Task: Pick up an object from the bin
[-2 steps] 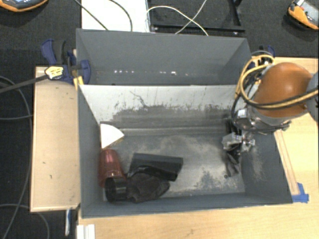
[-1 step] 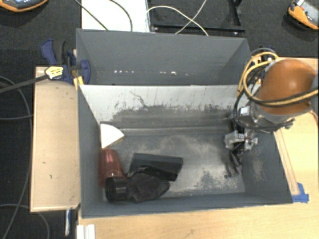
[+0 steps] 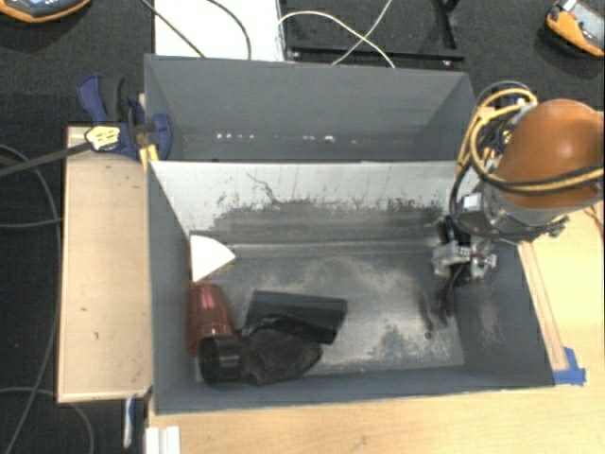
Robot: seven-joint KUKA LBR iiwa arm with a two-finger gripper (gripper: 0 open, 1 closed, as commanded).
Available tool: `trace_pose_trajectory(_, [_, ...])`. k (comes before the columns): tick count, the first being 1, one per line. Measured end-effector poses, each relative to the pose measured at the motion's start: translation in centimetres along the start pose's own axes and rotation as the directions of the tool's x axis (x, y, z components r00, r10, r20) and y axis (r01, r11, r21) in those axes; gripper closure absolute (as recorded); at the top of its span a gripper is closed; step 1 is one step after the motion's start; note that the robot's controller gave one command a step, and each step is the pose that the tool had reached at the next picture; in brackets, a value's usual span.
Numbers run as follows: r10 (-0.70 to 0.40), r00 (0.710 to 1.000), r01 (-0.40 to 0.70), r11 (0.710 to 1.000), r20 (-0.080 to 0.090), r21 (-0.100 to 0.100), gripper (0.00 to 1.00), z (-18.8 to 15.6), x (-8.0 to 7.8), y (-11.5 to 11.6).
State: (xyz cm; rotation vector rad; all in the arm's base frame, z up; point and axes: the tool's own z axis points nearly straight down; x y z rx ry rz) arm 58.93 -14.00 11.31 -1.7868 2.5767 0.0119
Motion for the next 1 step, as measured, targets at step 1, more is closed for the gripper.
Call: trace_pose_trajectory(1, [0.001,1.0,-0.001,1.0,0.0,0.006,1.0,-2.24,0.01,-0.16])
